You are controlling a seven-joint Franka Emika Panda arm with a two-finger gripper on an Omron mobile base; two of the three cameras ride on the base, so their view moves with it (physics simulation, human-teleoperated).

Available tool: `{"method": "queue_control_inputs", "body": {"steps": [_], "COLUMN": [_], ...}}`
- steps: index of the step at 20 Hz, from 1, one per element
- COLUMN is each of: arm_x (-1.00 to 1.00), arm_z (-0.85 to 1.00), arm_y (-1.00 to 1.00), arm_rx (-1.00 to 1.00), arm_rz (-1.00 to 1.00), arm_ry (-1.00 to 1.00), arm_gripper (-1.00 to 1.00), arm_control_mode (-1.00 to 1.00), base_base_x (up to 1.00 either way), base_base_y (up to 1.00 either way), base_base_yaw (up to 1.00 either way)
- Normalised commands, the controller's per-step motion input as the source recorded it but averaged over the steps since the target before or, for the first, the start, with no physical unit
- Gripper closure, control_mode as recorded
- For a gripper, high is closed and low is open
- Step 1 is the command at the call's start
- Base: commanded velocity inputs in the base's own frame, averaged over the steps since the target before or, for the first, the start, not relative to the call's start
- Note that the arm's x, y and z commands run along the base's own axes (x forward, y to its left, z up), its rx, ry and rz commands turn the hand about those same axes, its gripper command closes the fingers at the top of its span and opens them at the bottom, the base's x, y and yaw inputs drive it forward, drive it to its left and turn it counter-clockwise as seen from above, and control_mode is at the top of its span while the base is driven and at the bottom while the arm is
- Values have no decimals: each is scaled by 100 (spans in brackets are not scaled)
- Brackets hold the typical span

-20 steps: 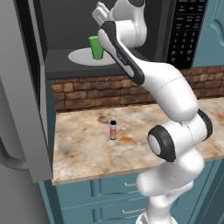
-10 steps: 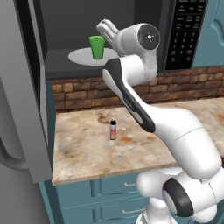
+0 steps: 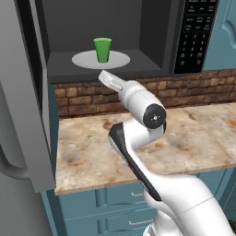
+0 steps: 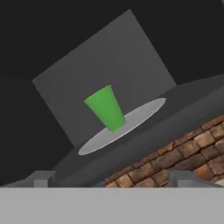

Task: Place the microwavable item in the microwave. Then, close the microwave door and press the start button.

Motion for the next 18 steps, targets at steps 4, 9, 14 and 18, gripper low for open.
{"method": "queue_control_inputs", "body": {"steps": [4,9,14,18], "arm_x": [-21,-92,-86,-76], "arm_z": [-14,0,0,-8], "arm_y": [0,28,52,37], "arm_rx": [-9,-14,-10,-5], "arm_rz": [0,-5,-5,0], "arm_ry": [0,-27,-25,-12], "arm_gripper": [-100,-100,-100,-100], "arm_control_mode": [-100,-100,-100,-100], "base_base_x": [0,0,0,0], "base_base_y": [0,0,0,0], "base_base_yaw": [0,0,0,0]}}
